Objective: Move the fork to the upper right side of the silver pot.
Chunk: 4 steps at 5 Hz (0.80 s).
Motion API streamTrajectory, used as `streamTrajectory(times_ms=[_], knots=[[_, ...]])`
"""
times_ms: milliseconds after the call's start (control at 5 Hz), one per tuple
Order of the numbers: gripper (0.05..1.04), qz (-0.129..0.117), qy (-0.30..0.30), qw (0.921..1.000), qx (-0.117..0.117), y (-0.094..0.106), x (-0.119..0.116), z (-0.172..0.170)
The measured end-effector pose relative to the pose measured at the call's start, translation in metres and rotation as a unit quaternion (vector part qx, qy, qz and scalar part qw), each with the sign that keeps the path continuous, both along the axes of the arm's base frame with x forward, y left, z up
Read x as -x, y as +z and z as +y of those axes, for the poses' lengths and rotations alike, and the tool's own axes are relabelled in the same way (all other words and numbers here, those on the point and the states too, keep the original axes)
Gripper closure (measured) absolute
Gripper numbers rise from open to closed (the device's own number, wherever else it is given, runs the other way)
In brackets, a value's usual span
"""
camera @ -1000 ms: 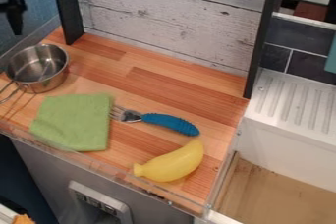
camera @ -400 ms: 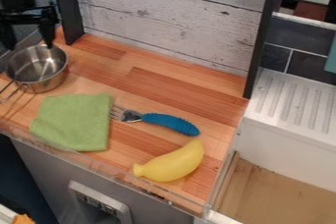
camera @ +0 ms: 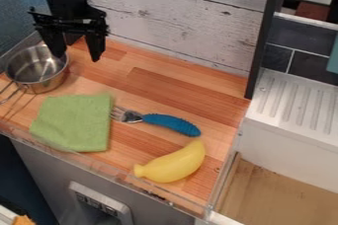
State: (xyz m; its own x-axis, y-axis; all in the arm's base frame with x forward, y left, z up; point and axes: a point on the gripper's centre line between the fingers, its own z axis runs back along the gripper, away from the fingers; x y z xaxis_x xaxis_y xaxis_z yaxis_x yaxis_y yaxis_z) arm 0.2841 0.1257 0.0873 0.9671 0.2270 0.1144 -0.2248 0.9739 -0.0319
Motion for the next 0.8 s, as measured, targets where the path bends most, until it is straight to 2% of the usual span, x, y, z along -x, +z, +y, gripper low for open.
streamTrajectory(times_ms=[200,400,600,800], knots=[[0.082,0.007,-0.093,0.9957,0.007,-0.001,0.000,-0.036],[0.083,0.025,-0.215,0.9762,0.002,-0.001,0.002,-0.053],[0.083,0.056,-0.337,0.9399,-0.004,-0.006,0.007,-0.064],[0.082,0.086,-0.451,0.8884,-0.015,-0.017,0.008,-0.074]])
